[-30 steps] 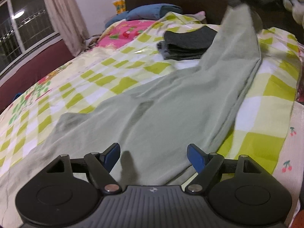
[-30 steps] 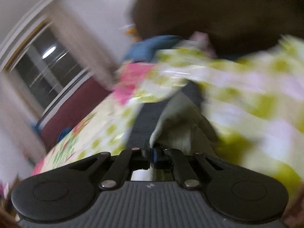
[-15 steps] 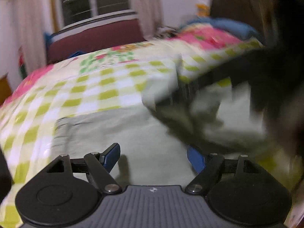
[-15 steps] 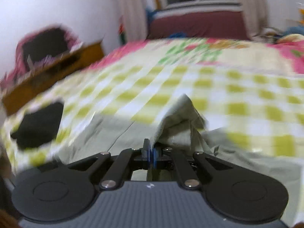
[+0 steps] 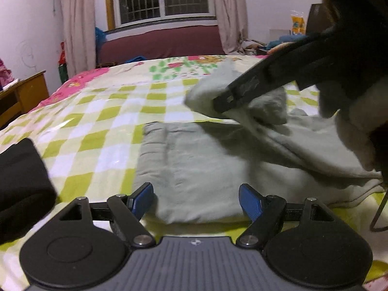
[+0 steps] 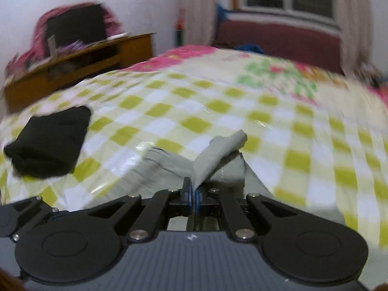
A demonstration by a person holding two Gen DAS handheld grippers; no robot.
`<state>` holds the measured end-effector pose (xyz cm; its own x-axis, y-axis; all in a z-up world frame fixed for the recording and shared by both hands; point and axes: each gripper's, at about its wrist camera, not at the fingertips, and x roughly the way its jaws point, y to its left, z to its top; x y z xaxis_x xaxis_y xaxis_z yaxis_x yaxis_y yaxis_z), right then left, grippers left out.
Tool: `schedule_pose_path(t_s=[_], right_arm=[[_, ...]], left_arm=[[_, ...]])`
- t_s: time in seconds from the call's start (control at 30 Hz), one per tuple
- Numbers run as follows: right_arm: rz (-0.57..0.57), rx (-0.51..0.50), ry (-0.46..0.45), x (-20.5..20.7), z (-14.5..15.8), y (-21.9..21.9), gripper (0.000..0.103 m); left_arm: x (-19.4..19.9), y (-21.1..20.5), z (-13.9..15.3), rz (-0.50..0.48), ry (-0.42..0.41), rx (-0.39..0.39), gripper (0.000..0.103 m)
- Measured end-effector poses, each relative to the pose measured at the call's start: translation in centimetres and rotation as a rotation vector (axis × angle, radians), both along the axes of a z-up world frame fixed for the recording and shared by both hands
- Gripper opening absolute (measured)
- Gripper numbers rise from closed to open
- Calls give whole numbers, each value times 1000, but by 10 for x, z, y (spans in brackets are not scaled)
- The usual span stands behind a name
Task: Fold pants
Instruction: 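Lift the cuff with the right gripper and fold the legs over toward the waistband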
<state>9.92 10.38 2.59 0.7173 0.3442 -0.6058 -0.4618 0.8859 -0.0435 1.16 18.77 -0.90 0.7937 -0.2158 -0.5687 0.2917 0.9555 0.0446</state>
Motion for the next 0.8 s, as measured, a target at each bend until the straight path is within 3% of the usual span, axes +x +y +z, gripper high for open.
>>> schedule_pose_path(t_s=[0.17, 0.23, 0.43, 0.63, 0.8], right_arm=[[282, -328, -82, -34, -39, 63, 5], [296, -365, -93, -40, -48, 70, 7], [253, -264, -42, -32, -44, 63, 14], [347, -245, -123, -39, -30, 74, 36], [290, -199, -136, -24, -23, 69, 38]], left_arm=[[-8, 19, -2, 37, 3, 12, 92], [-11, 21, -10, 42, 18, 47, 92], [-19, 27, -17, 52, 46, 29, 92], [-21, 33, -15, 72, 57, 24, 92], [-21, 34, -11, 79, 45, 24, 92]])
